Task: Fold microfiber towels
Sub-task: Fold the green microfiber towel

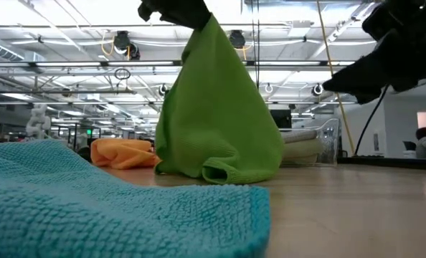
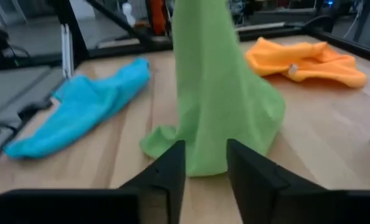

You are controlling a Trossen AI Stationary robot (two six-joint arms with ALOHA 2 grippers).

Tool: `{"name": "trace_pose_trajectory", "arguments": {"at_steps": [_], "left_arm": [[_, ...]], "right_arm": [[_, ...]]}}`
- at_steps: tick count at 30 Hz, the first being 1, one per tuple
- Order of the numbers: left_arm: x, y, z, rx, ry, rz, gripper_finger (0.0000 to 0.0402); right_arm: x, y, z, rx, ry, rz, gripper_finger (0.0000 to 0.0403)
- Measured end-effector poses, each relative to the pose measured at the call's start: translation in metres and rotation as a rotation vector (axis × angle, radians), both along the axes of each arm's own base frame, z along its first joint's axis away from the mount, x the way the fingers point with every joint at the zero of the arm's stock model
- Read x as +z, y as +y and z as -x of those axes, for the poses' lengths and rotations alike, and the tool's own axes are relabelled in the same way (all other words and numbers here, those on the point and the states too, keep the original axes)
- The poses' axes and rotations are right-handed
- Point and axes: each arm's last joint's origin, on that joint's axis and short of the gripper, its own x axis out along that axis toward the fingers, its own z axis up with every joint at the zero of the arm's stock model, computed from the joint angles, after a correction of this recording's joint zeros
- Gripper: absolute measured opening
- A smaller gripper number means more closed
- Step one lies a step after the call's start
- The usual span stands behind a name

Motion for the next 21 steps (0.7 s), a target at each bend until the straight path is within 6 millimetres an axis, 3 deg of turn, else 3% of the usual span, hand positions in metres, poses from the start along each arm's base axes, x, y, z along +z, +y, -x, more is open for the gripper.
{"name": "trace_pose_trajectory", "arguments": {"at_steps": [5, 10, 17, 21], "left_arm": [[-0.005, 0.006, -0.004, 0.007, 0.020, -0.010, 0.0006], [-0.004, 0.016, -0.009, 0.010, 0.013, 0.015, 0.0021], [-0.016, 0.012, -0.016, -0.166, 0.120, 0.013, 0.0007], [-0.029, 0.004, -0.023, -0.281, 0.177, -0.022, 0.0025]], "right_arm": [[-0.009, 0.016, -0.027, 0.027, 0.078, 0.050, 0.0148], [-0.015, 0.032, -0.062, -0.016, 0.112, 0.080, 0.0155], [0.007, 0.045, -0.111, -0.241, -0.003, 0.187, 0.0155], [0.016, 0.043, -0.122, -0.253, -0.027, 0.217, 0.0155]]}}
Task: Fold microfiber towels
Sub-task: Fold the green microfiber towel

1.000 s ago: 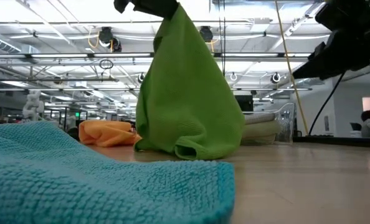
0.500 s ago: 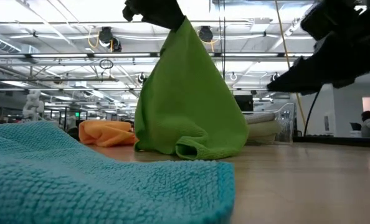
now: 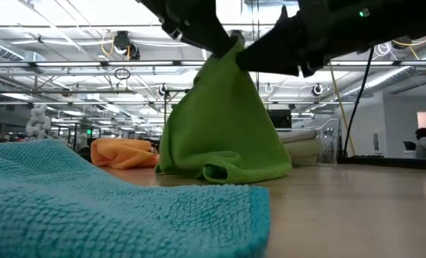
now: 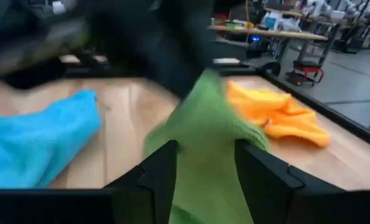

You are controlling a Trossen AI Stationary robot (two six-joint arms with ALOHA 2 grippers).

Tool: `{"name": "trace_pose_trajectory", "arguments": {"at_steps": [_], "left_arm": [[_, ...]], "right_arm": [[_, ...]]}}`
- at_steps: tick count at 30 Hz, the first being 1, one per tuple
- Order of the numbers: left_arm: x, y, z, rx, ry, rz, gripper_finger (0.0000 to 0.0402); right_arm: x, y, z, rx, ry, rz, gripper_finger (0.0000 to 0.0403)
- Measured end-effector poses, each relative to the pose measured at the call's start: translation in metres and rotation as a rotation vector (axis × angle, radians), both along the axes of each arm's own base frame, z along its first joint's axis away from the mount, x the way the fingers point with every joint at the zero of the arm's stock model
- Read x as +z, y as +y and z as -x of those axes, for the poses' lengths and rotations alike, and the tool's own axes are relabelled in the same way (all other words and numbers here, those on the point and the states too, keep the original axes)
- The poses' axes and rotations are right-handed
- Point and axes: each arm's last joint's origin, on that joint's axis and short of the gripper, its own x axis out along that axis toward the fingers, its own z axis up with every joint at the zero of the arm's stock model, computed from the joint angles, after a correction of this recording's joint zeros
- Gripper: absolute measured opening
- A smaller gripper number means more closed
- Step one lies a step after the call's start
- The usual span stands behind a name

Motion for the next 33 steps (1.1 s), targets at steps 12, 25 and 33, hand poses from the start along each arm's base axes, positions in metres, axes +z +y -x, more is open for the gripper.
{"name": "trace_pose_trajectory", "arguments": {"at_steps": [12, 25, 33], "left_arm": [[-0.011, -0.016, -0.011, -0.060, -0.079, 0.071, 0.0031], [-0.009, -0.044, -0.002, -0.141, -0.094, 0.096, 0.0129], [-0.006, -0.061, 0.017, -0.092, -0.064, 0.017, 0.0181]], "right_arm": [[-0.004, 0.003, 0.006, 0.026, 0.060, -0.067, 0.0146], [-0.013, 0.017, 0.016, 0.136, 0.162, -0.055, 0.0007], [-0.016, 0.022, 0.024, 0.153, 0.222, -0.036, 0.0003]]}}
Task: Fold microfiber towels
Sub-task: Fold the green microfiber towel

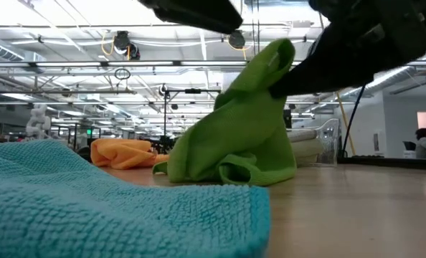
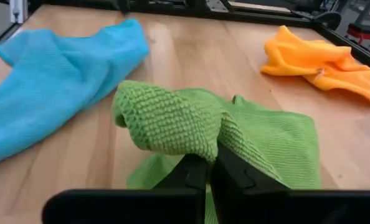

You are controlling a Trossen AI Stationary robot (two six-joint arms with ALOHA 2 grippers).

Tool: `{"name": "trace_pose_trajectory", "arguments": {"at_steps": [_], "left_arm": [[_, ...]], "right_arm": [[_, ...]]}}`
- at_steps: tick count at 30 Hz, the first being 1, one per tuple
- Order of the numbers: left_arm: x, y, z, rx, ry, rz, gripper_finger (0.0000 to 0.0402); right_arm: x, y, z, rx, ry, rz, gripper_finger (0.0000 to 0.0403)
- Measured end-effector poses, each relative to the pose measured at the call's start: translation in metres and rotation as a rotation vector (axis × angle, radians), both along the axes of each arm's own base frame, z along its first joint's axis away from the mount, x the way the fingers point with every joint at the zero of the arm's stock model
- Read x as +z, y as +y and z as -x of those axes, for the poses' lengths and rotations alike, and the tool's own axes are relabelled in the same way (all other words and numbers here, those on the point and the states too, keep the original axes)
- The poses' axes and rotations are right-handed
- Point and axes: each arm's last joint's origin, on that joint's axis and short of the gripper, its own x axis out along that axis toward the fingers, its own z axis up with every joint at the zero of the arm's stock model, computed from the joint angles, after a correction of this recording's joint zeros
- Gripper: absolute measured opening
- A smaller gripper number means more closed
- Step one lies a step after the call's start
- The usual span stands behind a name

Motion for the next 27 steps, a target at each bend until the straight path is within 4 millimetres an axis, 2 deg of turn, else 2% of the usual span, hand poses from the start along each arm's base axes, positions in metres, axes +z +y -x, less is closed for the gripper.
{"name": "trace_pose_trajectory", "arguments": {"at_steps": [5, 10, 17, 24, 27], "left_arm": [[-0.007, -0.008, 0.006, 0.010, 0.033, 0.063, 0.0184], [-0.031, -0.014, 0.005, 0.066, 0.081, 0.036, 0.0184], [-0.062, -0.015, -0.023, 0.153, -0.060, -0.128, 0.0184], [-0.079, -0.019, -0.040, 0.194, -0.161, -0.346, 0.0184], [-0.078, -0.016, -0.045, 0.212, -0.190, -0.375, 0.0184]], "right_arm": [[0.012, -0.005, 0.008, -0.013, 0.035, -0.002, 0.0005], [0.025, -0.013, 0.020, -0.020, 0.088, 0.016, 0.0003], [0.040, -0.019, 0.026, 0.006, 0.090, 0.038, 0.0003], [0.044, -0.031, 0.022, -0.022, 0.088, 0.051, 0.0003], [0.044, -0.038, 0.018, -0.028, 0.096, 0.036, 0.0003]]}}
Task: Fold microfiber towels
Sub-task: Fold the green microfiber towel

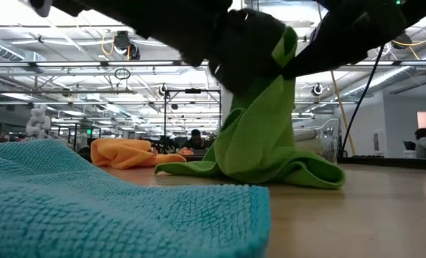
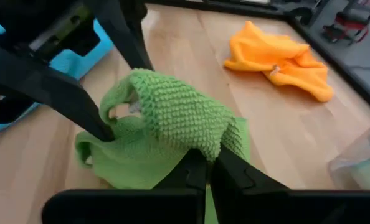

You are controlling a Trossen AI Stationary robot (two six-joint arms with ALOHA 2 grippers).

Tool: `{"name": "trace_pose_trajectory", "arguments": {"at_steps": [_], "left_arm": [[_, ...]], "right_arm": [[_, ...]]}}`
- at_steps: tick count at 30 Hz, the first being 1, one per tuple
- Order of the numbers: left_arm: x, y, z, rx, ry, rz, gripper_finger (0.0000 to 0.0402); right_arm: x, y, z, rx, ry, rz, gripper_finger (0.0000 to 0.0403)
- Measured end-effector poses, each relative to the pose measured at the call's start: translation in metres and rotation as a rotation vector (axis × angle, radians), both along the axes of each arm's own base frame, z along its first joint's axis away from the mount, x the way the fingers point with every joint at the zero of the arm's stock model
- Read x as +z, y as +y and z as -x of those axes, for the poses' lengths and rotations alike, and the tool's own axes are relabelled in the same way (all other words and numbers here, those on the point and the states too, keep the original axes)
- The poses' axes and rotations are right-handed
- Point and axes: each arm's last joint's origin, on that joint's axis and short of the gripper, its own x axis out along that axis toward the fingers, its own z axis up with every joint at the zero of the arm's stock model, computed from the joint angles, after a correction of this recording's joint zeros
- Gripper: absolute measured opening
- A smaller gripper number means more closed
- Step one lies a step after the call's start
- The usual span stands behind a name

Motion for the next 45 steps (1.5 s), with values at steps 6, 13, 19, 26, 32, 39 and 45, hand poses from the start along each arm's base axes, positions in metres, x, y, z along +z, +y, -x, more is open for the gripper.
{"name": "trace_pose_trajectory", "arguments": {"at_steps": [6, 13, 19, 26, 32, 39, 45], "left_arm": [[0.004, 0.010, -0.006, 0.048, -0.014, -0.037, 0.0179], [0.015, 0.016, -0.004, 0.123, -0.001, -0.101, 0.0046], [0.036, 0.021, -0.002, 0.116, -0.006, -0.110, 0.0019], [0.069, 0.047, 0.005, 0.071, 0.046, -0.051, 0.0007], [0.088, 0.081, 0.013, -0.072, 0.124, 0.208, 0.0008], [0.101, 0.103, 0.017, -0.028, 0.116, 0.266, 0.0016], [0.114, 0.114, 0.020, -0.007, 0.073, 0.265, 0.0005]], "right_arm": [[-0.001, -0.013, -0.006, 0.006, 0.024, -0.030, 0.0004], [-0.002, -0.021, -0.008, 0.010, 0.050, -0.018, 0.0004], [-0.003, -0.026, -0.008, -0.071, 0.053, 0.028, 0.0010], [-0.007, -0.014, 0.000, -0.119, 0.024, -0.072, 0.0081], [-0.022, 0.006, 0.015, -0.125, -0.060, -0.217, 0.0136], [-0.049, 0.031, 0.008, -0.090, -0.158, -0.267, 0.0157], [-0.067, 0.046, -0.015, -0.102, -0.194, -0.261, 0.0157]]}}
